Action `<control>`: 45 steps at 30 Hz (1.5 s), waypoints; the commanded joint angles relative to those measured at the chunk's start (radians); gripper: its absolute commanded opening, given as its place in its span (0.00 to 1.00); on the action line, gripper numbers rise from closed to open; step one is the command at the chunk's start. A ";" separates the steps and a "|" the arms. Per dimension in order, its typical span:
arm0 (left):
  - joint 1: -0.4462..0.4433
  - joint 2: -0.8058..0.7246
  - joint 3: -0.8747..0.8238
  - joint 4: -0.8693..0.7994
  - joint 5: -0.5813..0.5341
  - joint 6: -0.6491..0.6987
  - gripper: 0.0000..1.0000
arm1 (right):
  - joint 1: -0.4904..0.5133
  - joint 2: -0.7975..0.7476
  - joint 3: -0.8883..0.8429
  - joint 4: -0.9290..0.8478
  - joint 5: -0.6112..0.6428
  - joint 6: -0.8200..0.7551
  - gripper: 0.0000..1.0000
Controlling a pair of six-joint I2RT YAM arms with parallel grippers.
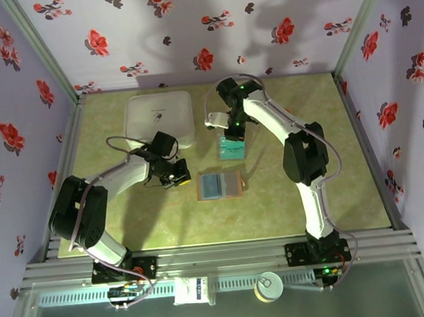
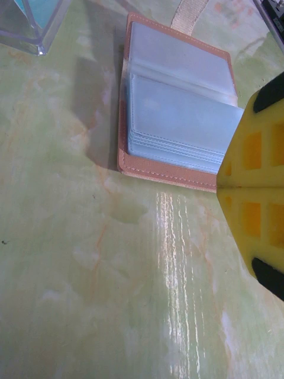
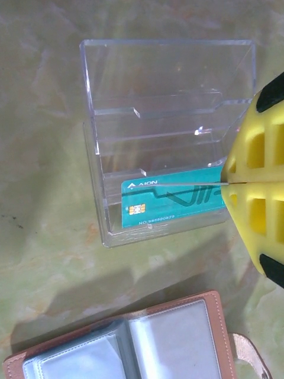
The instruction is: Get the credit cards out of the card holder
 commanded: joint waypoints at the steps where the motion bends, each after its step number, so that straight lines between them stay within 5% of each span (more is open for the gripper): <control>1: 0.011 0.014 0.031 -0.041 0.008 0.031 0.02 | -0.009 0.045 0.063 -0.080 -0.033 -0.040 0.00; 26: 0.025 -0.026 0.013 -0.064 0.014 0.032 0.03 | -0.019 0.039 0.067 -0.096 -0.030 0.003 0.17; 45: -0.001 -0.055 -0.005 -0.009 0.022 -0.010 0.05 | 0.055 -0.346 -0.460 0.405 -0.147 0.550 0.18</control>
